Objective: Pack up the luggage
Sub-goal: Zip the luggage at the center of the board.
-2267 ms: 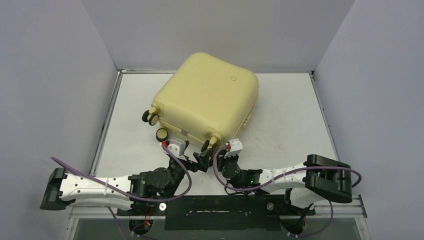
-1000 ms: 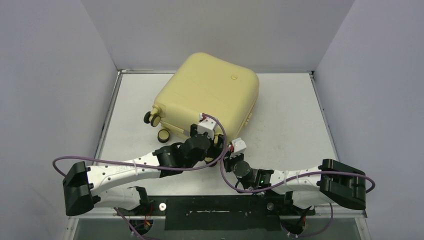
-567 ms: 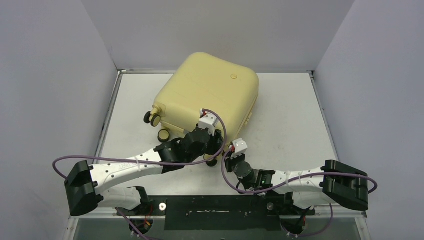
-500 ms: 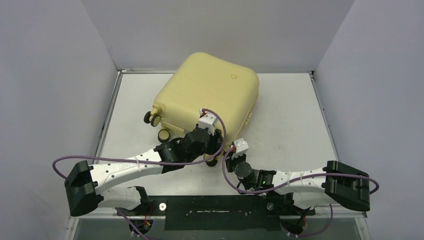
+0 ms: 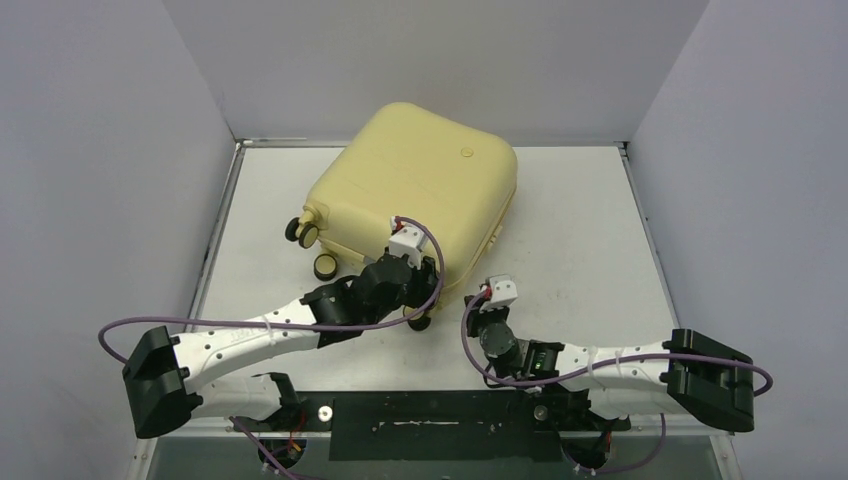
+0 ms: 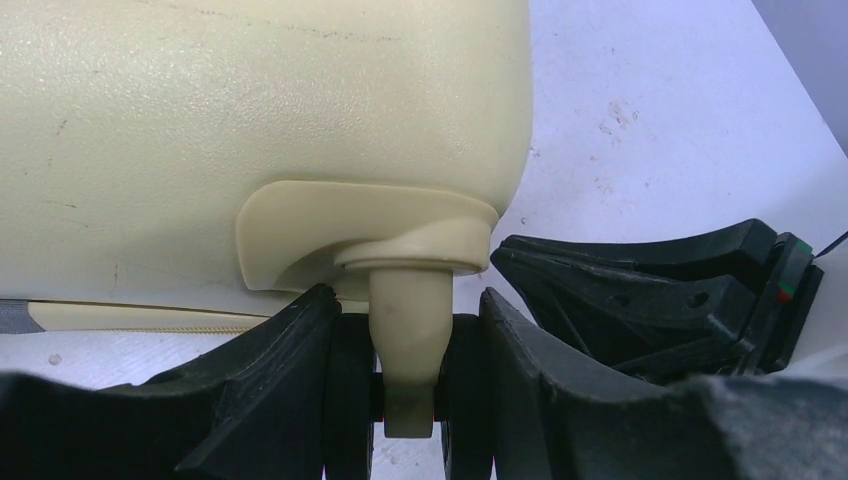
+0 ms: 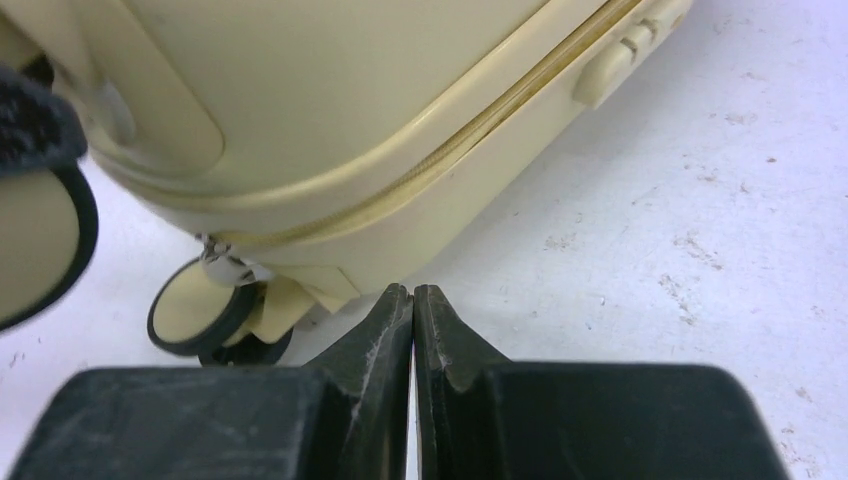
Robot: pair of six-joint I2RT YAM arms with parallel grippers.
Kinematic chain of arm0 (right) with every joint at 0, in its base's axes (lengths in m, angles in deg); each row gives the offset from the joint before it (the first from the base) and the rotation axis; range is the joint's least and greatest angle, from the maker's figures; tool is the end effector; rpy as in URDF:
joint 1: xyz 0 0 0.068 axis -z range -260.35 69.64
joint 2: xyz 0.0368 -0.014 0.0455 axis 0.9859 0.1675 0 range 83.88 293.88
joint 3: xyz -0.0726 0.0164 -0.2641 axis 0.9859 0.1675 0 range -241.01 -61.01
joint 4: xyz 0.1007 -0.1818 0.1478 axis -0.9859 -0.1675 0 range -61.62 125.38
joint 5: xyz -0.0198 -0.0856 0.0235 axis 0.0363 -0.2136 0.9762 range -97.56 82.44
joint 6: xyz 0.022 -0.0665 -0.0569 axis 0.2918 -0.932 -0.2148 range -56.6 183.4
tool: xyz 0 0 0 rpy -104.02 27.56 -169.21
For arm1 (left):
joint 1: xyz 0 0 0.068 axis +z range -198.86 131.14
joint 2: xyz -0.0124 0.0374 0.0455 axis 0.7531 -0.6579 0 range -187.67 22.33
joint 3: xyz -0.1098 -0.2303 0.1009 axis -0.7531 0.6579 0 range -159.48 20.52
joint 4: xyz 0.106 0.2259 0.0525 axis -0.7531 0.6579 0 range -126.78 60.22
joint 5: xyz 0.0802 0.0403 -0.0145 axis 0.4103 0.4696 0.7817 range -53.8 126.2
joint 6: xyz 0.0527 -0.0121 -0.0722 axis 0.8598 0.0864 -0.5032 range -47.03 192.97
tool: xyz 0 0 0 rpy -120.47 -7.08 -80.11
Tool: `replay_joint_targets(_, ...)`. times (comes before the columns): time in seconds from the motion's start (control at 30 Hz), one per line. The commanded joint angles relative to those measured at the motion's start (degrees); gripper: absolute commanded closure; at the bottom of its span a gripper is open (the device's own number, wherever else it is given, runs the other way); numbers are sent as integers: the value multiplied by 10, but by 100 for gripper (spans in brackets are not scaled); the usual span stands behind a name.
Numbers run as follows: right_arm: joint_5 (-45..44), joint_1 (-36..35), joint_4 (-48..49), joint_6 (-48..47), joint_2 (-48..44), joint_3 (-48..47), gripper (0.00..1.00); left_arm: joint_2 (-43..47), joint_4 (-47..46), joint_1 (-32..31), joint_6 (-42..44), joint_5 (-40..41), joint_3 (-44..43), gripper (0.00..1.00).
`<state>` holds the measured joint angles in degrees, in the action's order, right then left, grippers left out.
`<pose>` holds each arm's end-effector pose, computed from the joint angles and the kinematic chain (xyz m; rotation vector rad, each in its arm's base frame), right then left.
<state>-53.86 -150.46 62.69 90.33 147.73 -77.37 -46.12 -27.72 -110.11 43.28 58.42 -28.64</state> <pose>0.1330 0.1962 0.1721 -0.1587 1.8249 0.4204 0.1700 -0.2465 0.2680 0.3286 2.0522 -0.5941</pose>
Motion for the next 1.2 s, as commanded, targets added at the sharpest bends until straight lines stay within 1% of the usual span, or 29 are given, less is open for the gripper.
replay_joint_targets(0.0, 79, -1, 98, -64, -16, 27, 100, 13, 39, 29, 25, 34, 20, 100)
replay_joint_targets(0.03, 97, -4, 115, -76, -19, 30, 100, 15, 36, 29, 24, 29, 20, 100)
replay_joint_targets(0.07, 108, -6, 128, -81, -20, 33, 97, 18, 33, 29, 25, 25, 20, 100)
replay_joint_targets(0.1, 123, -6, 142, -82, -19, 36, 84, 22, 27, 29, 25, 20, 21, 100)
replay_joint_targets(0.17, 138, -6, 180, -86, -9, 45, 55, 27, 19, 29, 24, 15, 23, 100)
replay_joint_targets(0.2, 141, -6, 199, -84, 0, 47, 46, 30, 16, 30, 23, 13, 23, 100)
replay_joint_targets(0.23, 142, -6, 212, -79, 11, 47, 41, 31, 15, 29, 23, 12, 24, 100)
replay_joint_targets(0.27, 140, -6, 227, -72, 24, 46, 38, 32, 15, 30, 22, 11, 23, 100)
replay_joint_targets(0.4, 134, -6, 283, -58, 82, 34, 35, 33, 16, 30, 20, 10, 22, 100)
replay_joint_targets(0.63, 98, -8, 346, -40, 152, 9, 35, 33, 18, 34, 19, 7, 21, 100)
replay_joint_targets(0.87, 83, -13, 364, -44, 193, -24, 37, 33, 16, 35, 17, 3, 22, 100)
replay_joint_targets(1.0, 49, -14, 329, -24, 206, -46, 41, 34, 16, 37, 18, 0, 22, 100)
replay_joint_targets(1.17, 21, -20, 304, 0, 202, -62, 53, 33, 12, 38, 17, -8, 27, 100)
